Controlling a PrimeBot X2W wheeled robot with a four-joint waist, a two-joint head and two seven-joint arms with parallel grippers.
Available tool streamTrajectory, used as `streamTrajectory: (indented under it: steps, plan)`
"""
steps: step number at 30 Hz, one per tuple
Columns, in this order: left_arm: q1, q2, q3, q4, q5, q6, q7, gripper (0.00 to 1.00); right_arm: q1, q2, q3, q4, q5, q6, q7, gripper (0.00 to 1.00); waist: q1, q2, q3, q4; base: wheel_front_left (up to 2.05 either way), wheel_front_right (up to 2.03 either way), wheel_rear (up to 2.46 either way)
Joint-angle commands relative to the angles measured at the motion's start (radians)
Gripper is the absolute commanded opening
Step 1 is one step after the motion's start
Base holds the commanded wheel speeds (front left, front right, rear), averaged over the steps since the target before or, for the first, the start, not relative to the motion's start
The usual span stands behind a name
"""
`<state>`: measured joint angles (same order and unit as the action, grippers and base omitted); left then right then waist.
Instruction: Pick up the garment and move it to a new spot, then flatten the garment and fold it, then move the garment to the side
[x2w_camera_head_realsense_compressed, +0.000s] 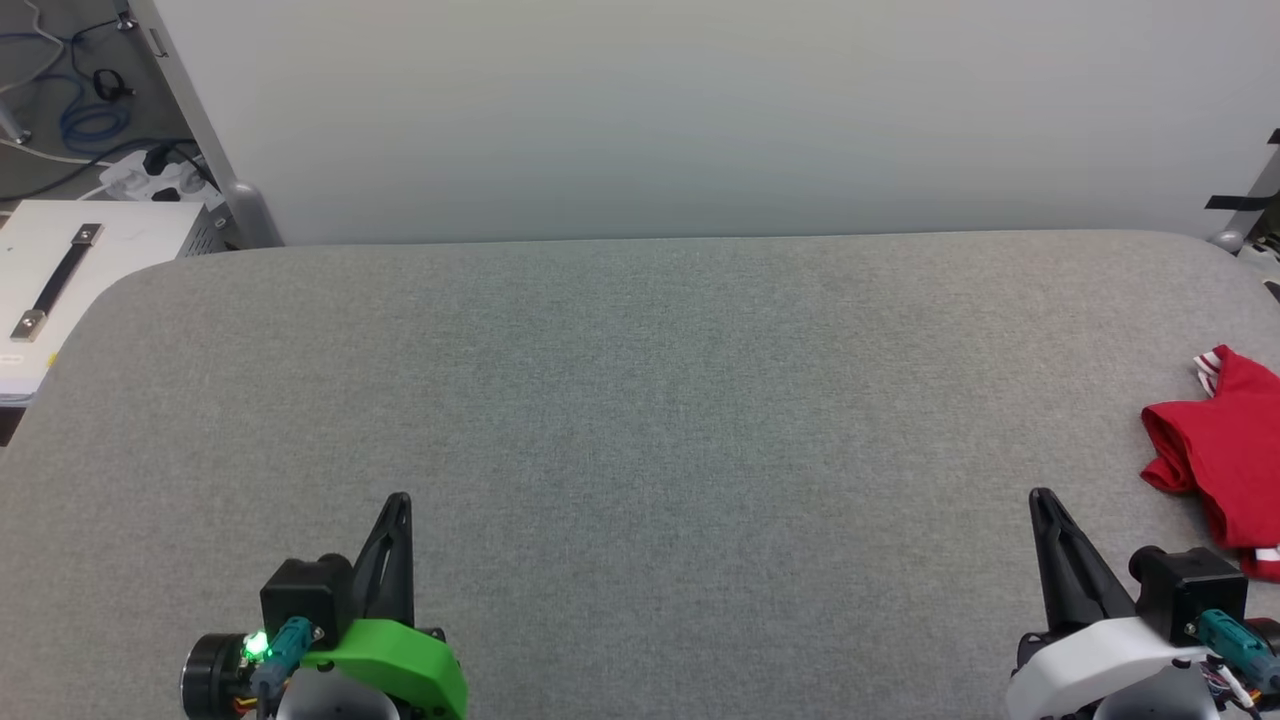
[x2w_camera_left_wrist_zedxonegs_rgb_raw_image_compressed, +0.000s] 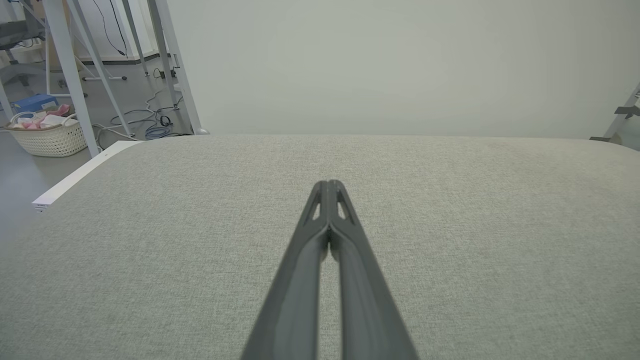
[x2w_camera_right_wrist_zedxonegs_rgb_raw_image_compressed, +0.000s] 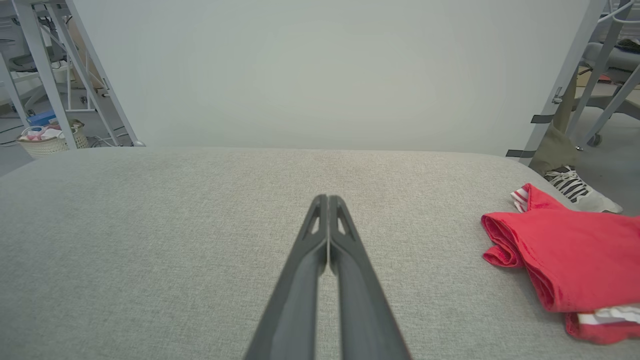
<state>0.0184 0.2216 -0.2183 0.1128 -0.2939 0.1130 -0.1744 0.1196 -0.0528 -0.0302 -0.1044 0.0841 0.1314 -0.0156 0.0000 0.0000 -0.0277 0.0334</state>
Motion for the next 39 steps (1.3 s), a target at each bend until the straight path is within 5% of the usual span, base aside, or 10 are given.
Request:
streamTrajectory:
  steps: [1,39]
  plan:
    - [-0.006,-0.009,0.010,-0.009,0.014,-0.007,0.005,0.00,-0.015,0.001,0.002,0.005,-0.009,0.000,0.002,0.00,0.0000,0.0000,0.000,-0.001,0.00,0.00,0.00]
    - [-0.012,-0.093,0.118,-0.063,0.159,-0.062,0.093,0.00,-0.070,0.002,0.017,0.057,-0.048,-0.001,0.009,0.00,0.0000,0.0000,0.015,-0.018,0.00,0.00,0.00]
